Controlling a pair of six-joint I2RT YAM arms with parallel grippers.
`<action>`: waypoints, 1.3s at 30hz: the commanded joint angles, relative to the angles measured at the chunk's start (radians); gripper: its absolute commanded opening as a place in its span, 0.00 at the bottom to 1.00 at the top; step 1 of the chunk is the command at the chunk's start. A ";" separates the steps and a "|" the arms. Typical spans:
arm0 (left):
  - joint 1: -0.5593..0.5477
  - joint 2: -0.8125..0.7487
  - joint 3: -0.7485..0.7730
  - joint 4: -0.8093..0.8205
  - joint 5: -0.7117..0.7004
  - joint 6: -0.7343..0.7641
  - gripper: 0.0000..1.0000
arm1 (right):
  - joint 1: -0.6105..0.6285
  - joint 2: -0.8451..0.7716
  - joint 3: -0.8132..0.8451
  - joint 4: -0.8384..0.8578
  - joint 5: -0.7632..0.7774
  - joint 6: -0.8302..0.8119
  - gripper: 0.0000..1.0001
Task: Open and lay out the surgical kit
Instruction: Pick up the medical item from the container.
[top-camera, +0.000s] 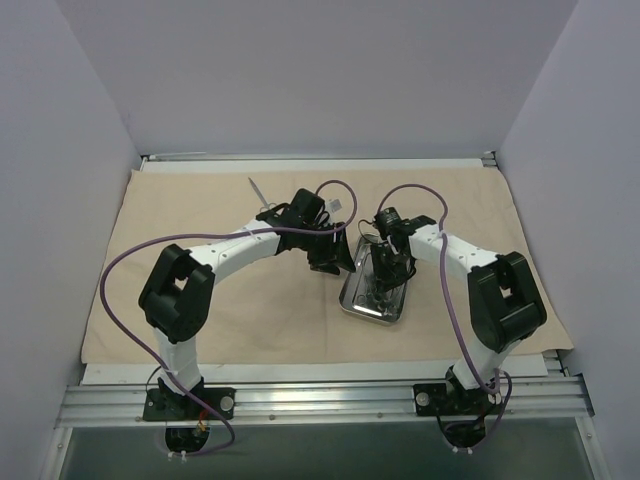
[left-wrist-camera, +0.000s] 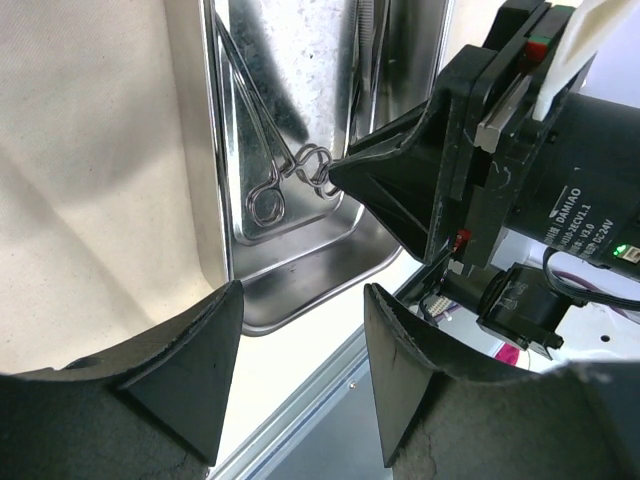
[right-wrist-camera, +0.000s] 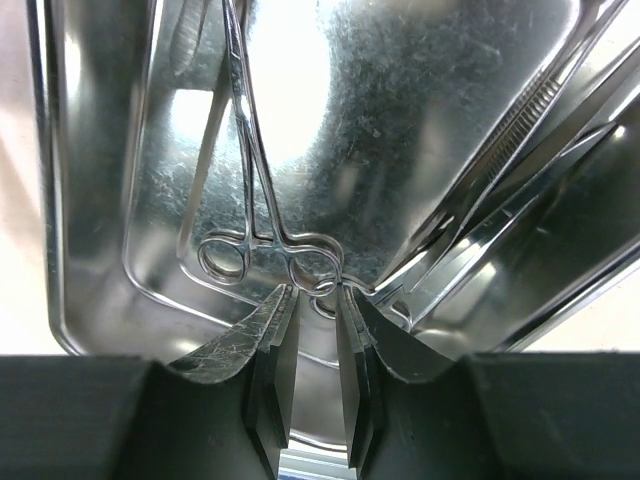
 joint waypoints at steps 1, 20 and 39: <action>0.005 -0.045 0.000 0.038 0.018 -0.009 0.60 | 0.012 -0.040 -0.010 -0.053 0.052 0.003 0.23; 0.024 -0.030 0.012 0.034 0.045 -0.001 0.60 | 0.026 0.020 -0.014 -0.030 0.063 0.002 0.23; 0.040 -0.016 0.023 0.038 0.071 -0.007 0.60 | 0.039 0.124 -0.091 0.071 0.070 -0.001 0.12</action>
